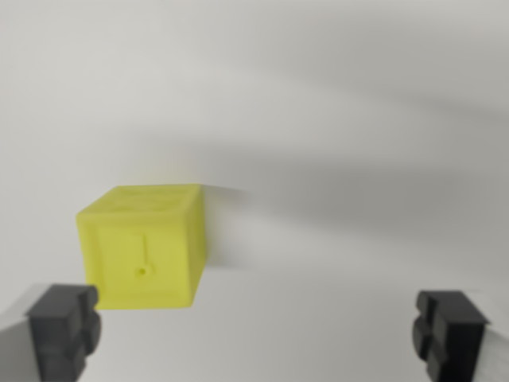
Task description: Pick yellow cube
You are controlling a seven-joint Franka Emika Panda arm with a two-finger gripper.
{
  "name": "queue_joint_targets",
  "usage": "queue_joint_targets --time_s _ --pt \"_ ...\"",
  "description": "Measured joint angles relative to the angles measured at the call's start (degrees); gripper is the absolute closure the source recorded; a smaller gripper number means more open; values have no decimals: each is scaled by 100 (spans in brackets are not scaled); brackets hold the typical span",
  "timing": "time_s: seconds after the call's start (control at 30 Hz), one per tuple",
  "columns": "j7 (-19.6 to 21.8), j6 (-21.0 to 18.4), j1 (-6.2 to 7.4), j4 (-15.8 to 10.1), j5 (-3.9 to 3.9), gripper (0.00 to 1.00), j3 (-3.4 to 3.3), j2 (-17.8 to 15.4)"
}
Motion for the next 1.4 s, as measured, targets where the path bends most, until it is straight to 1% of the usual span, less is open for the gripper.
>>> queue_joint_targets --time_s 0.57,1.03,1.1,1.2,1.4 --pt "159 669 415 -241 78 0 1 461" --pt "264 1183 778 -342 190 0 2 900" --pt "273 1224 807 -348 202 0 0 934" --pt "264 1283 815 -339 220 0 -2 1008" --pt "215 1476 822 -287 277 0 0 1255"
